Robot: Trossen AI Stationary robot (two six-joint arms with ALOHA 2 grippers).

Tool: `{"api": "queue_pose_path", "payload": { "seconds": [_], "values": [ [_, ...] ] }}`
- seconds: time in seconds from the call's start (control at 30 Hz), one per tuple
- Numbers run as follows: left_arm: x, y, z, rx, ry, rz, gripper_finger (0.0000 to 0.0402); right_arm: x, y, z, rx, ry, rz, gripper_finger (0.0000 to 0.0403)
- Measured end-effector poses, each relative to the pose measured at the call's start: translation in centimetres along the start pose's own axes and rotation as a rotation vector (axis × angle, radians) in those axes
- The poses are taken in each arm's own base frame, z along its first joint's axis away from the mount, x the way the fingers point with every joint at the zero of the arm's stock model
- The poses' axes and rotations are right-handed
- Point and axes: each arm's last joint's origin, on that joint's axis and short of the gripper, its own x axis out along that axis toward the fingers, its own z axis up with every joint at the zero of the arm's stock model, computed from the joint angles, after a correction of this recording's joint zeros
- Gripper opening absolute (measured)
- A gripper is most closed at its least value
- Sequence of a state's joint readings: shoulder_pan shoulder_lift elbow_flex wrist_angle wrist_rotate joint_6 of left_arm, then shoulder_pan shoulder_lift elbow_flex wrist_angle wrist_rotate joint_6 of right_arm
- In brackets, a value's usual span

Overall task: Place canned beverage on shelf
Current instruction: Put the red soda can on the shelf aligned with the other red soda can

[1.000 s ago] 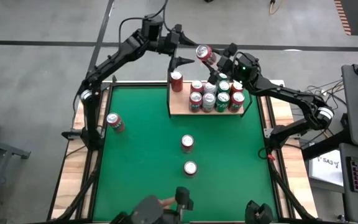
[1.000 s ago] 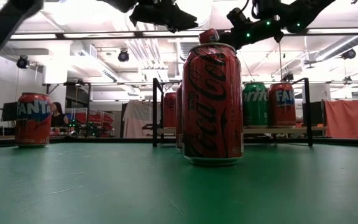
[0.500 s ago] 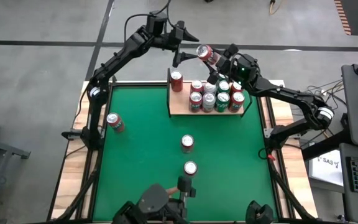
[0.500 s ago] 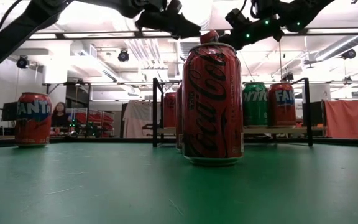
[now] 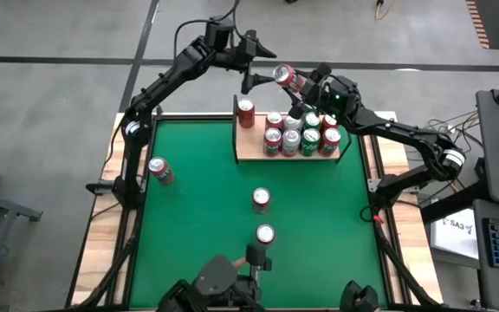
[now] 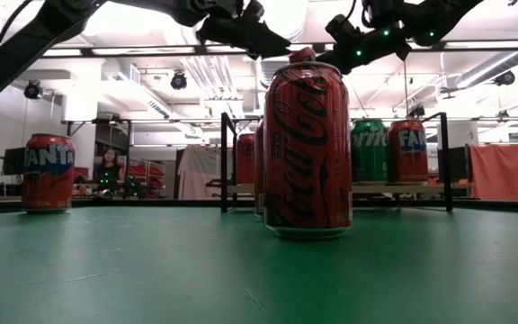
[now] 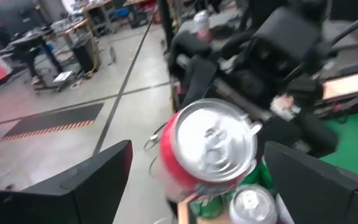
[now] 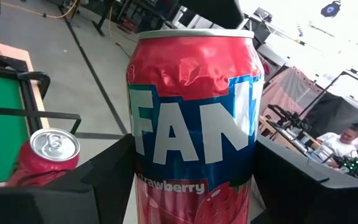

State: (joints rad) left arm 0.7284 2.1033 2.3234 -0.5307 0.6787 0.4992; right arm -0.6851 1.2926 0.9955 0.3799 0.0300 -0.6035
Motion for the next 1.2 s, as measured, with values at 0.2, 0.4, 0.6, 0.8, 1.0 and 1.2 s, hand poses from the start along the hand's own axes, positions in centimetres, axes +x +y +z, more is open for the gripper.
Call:
{"api": "queue_pose_path", "payload": {
  "seconds": [0.2, 0.4, 0.6, 0.8, 1.0, 1.2],
  "values": [
    [0.1, 0.2, -0.3, -0.012, 0.085, 0.124, 0.0371, 0.1, 0.1, -0.2, -0.031, 0.039, -0.032, 0.0267],
    [0.2, 0.0, -0.4, -0.038, 0.085, 0.104, 0.0373, 0.8, 0.5, -1.0, -0.073, 0.102, -0.074, 0.0267],
    [1.7, -0.1, -1.5, -0.08, 0.092, 0.088, 0.0373, 1.5, 1.1, -1.7, -0.109, 0.135, -0.082, 0.0267],
    [2.9, 0.2, -2.6, -0.119, 0.085, 0.089, 0.0373, 1.8, 1.0, -1.7, -0.116, 0.133, -0.087, 0.0267],
    [3.6, 0.4, -3.1, -0.153, 0.069, 0.086, 0.0373, 1.8, 1.0, -1.6, -0.128, 0.133, -0.091, 0.0267],
    [4.8, 0.2, -3.9, -0.2, 0.038, 0.045, 0.0373, 1.8, 1.0, -1.7, -0.131, 0.152, -0.1, 0.0267]
  ]
}}
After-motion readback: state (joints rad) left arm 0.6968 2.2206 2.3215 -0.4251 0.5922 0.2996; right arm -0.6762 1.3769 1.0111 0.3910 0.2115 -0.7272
